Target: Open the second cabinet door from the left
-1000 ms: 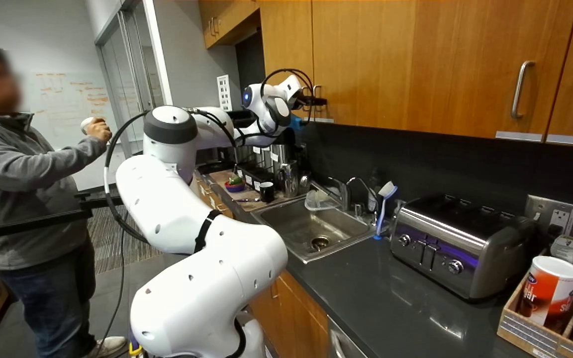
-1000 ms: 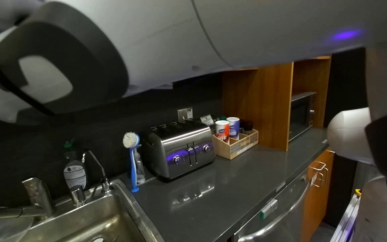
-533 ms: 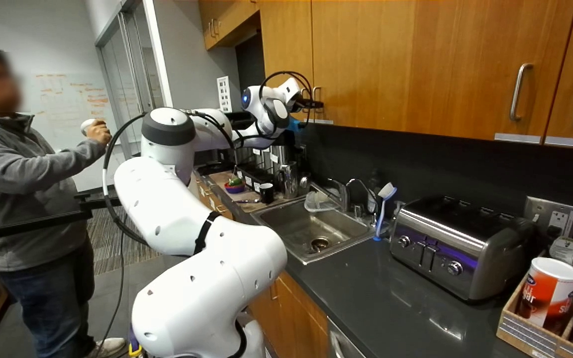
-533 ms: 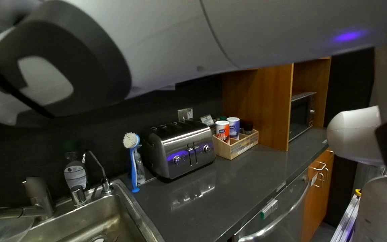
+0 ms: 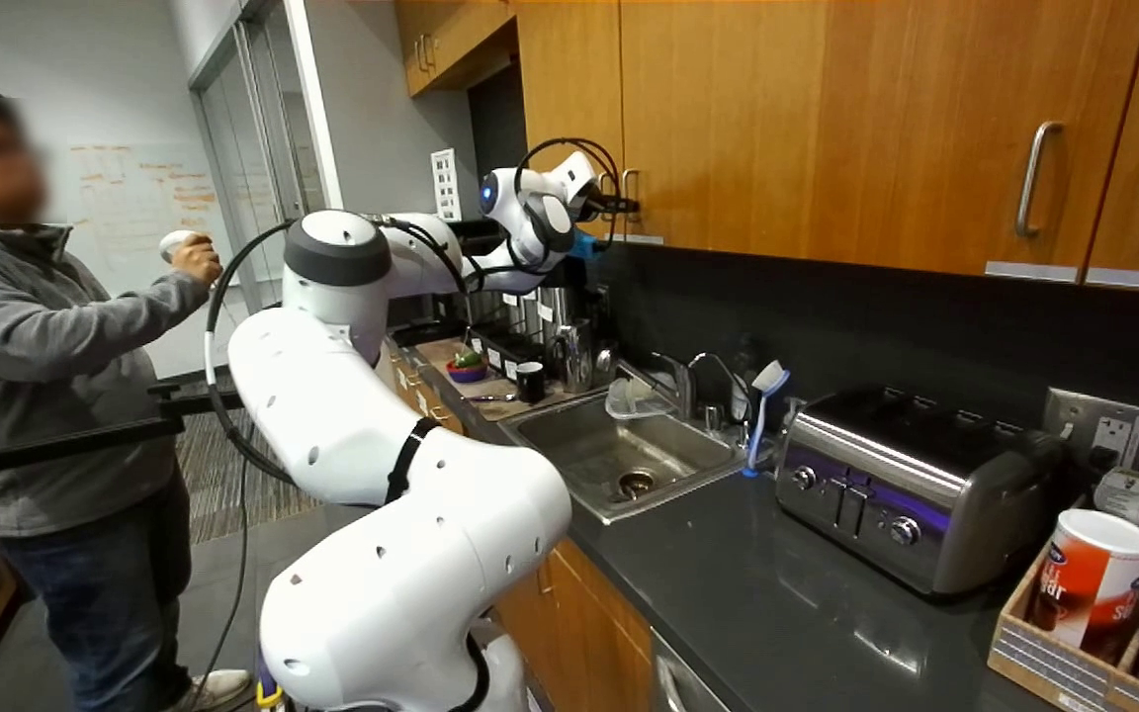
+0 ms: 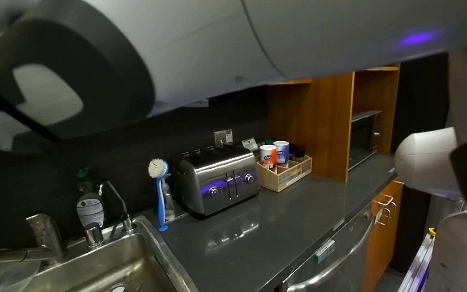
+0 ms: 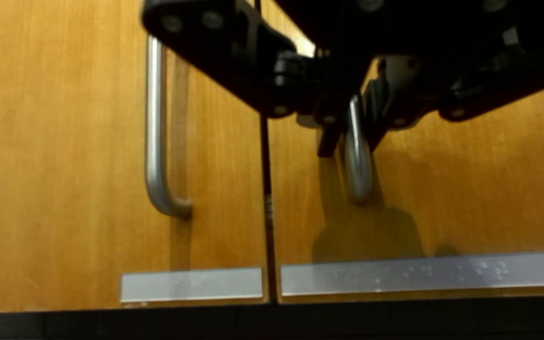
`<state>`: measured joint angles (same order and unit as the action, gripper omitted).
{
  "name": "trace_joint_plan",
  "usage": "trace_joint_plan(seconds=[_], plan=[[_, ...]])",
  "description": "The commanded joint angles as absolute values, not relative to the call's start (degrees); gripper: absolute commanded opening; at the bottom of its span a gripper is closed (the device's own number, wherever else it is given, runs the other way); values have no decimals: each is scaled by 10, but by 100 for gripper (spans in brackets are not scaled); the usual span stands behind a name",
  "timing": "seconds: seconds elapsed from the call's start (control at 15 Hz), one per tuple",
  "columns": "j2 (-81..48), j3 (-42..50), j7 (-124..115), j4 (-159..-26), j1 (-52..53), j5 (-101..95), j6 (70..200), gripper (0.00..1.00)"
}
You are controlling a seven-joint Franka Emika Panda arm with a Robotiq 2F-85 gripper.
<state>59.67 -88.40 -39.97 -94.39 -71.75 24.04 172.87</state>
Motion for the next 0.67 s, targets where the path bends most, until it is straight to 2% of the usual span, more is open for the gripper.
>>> trace_joint_plan(seconds=[0.0, 0.6], plan=[[569, -895, -391, -942, -721, 230, 1710, 3], [490, -888, -371, -1022, -671, 250, 1734, 3]])
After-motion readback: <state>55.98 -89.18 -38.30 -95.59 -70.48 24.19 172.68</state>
